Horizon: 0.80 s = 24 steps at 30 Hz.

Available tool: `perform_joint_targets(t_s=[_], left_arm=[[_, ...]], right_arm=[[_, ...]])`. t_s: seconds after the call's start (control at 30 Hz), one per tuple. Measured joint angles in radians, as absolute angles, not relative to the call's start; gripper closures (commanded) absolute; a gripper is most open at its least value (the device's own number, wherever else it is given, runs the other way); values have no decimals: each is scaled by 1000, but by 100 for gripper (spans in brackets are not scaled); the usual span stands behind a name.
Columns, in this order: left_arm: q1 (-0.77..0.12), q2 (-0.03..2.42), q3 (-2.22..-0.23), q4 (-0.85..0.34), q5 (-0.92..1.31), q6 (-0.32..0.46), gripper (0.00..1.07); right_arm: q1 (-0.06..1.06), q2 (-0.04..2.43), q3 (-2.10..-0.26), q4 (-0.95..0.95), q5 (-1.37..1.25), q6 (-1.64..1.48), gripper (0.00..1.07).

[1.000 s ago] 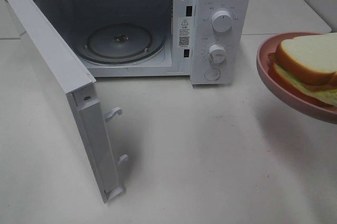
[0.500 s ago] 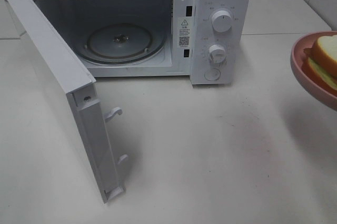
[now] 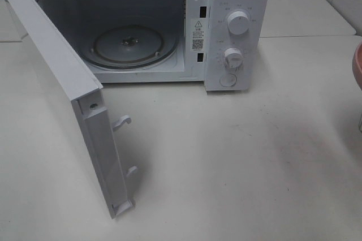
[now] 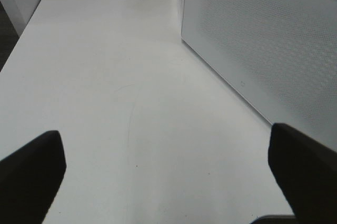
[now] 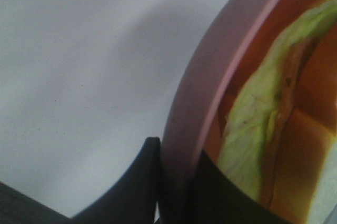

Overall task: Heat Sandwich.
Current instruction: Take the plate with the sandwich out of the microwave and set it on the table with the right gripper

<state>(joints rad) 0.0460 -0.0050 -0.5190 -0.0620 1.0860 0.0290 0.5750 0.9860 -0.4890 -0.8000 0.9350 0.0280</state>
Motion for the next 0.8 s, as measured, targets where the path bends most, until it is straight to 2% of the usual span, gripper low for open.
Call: perform_joint_targets(t_s=[0.53,0.8], left_arm=[[46,-5,-519,-62,1086,29,9],[46,-5,-519,-62,1086,29,9]], right_arm=[[575,1279,-489,-857,938,516,104],[575,1445,-573,-859,921,666,102]])
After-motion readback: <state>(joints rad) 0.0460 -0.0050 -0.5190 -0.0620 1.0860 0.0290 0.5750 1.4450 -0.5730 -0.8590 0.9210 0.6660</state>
